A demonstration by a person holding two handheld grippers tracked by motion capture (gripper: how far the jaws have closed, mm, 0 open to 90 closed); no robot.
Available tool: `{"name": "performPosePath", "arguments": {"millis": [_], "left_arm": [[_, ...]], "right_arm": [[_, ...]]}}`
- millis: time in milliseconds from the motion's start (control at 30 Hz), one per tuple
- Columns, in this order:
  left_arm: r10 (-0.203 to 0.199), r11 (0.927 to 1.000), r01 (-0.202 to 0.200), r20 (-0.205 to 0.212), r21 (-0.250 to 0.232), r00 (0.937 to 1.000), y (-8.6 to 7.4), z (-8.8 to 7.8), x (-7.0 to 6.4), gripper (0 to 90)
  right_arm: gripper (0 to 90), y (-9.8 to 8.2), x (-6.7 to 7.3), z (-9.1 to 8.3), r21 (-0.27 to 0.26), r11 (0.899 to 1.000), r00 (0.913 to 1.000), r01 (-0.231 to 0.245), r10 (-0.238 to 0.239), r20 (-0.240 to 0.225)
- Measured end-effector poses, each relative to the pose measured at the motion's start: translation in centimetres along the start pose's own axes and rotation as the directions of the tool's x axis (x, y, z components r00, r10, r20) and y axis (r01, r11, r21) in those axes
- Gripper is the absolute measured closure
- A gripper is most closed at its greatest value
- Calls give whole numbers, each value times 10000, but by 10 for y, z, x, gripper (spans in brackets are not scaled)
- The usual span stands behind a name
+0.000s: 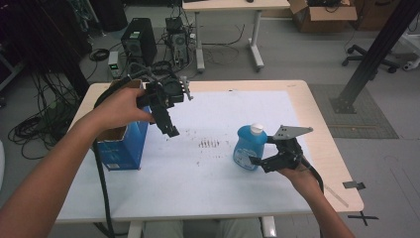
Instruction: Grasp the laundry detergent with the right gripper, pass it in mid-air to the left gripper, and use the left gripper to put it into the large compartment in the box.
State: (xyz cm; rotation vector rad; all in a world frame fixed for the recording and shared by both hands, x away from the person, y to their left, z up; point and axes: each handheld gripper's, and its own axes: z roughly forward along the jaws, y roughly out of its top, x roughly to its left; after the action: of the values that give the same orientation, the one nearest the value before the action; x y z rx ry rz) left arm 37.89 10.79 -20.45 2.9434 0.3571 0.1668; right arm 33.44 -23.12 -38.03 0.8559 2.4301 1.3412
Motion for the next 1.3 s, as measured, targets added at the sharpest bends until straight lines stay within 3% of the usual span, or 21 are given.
{"name": "performPosePath", "arguments": {"millis": [733,1300], "left_arm": [[-27,10000,27,-15,36,10000,0,1,0,69],[-28,10000,28,0,54,10000,2,3,0,70]], "right_arm": [[79,-6,0,17,-1001,9950,9999,-70,85,141],[190,-4,2,20,-1251,9921,10000,30,-22,65]]}}
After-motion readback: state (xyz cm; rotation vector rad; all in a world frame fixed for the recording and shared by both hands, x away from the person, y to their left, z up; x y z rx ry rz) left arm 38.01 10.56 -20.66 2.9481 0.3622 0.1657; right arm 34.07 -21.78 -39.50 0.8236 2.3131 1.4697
